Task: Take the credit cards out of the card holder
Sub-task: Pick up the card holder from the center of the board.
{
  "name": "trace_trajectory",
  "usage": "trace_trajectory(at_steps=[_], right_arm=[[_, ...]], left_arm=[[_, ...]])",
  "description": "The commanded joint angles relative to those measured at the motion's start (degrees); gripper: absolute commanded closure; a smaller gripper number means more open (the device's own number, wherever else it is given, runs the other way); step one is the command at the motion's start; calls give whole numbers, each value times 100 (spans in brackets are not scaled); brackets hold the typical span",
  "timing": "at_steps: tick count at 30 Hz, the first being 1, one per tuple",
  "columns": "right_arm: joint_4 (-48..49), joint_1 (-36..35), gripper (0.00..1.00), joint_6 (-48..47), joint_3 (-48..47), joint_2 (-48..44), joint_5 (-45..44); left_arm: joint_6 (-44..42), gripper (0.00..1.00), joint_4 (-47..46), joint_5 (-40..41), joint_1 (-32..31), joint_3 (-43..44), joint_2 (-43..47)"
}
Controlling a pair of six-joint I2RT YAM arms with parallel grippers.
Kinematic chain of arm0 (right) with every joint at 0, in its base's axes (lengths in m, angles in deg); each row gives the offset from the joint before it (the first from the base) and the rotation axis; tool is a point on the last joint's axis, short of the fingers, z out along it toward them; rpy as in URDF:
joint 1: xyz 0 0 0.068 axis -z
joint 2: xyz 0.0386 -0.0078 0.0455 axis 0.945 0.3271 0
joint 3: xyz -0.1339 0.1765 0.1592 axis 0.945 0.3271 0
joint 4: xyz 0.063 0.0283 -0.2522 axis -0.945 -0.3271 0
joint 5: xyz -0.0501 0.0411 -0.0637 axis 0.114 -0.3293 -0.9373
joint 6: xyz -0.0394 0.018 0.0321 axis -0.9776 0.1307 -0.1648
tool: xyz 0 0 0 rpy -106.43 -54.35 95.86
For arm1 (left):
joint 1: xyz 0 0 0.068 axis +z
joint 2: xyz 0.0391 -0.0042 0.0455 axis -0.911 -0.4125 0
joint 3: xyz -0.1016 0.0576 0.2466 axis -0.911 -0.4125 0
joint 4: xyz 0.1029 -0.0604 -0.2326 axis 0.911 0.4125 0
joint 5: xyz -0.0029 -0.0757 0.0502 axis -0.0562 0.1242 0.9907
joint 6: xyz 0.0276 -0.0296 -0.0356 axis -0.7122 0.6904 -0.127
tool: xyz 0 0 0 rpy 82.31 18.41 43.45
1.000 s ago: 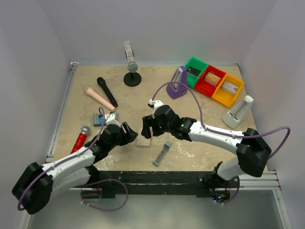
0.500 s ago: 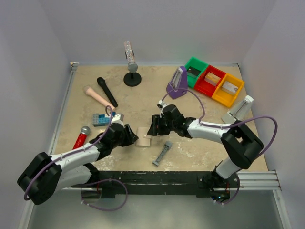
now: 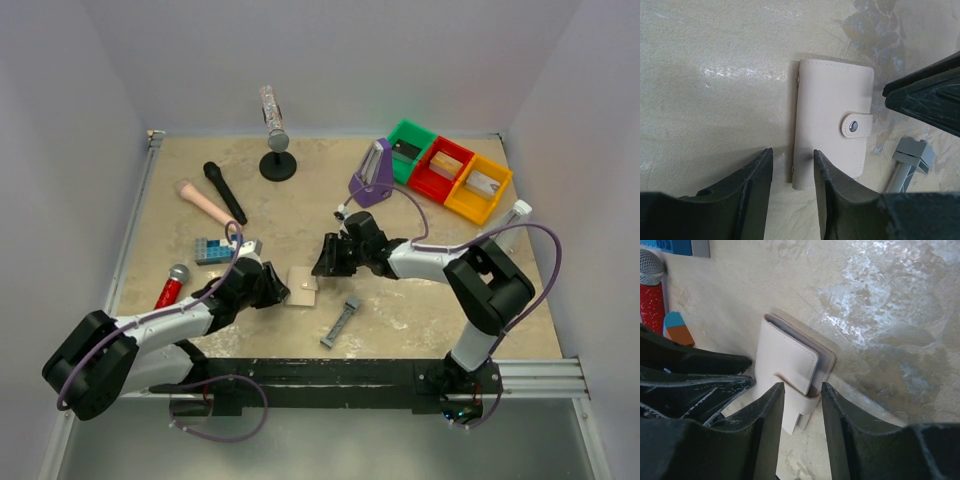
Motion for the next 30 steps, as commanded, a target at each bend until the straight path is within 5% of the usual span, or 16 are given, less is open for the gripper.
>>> trace_trajectory(at_steps=[1,30], right_arm=[[330,44,60,-9,-369,68,410],[-83,96,53,-176,-431,481,410]], left_arm=[[-121,58,-226,-69,18,212,-147],[-139,60,-209,-113,27,239,-402]])
